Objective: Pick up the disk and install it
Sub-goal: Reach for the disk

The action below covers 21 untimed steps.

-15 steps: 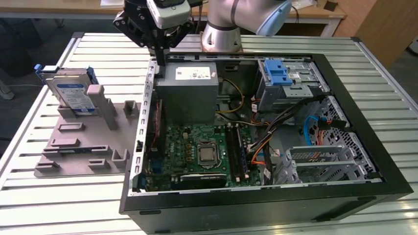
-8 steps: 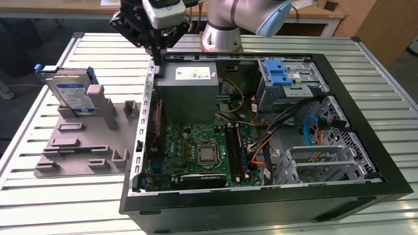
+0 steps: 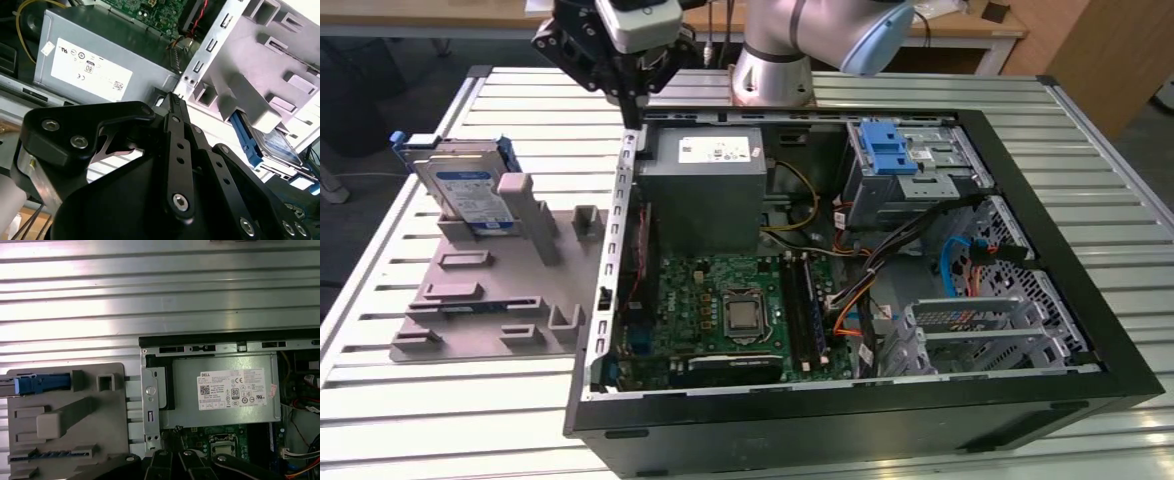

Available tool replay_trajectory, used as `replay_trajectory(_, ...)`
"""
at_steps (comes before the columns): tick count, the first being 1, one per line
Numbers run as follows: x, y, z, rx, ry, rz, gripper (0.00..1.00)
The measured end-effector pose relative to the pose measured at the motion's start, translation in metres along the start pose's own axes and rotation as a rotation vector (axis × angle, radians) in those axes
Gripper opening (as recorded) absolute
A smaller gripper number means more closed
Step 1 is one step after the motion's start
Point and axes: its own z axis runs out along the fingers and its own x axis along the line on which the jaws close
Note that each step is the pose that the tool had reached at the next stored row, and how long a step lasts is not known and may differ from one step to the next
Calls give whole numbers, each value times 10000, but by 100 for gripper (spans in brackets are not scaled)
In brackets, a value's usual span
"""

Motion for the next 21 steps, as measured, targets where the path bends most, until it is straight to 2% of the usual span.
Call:
replay_trajectory(10,188,24,5,-1,-1,-1,11)
replay_trajectory(21,348,30,11,-1,0,-1,11)
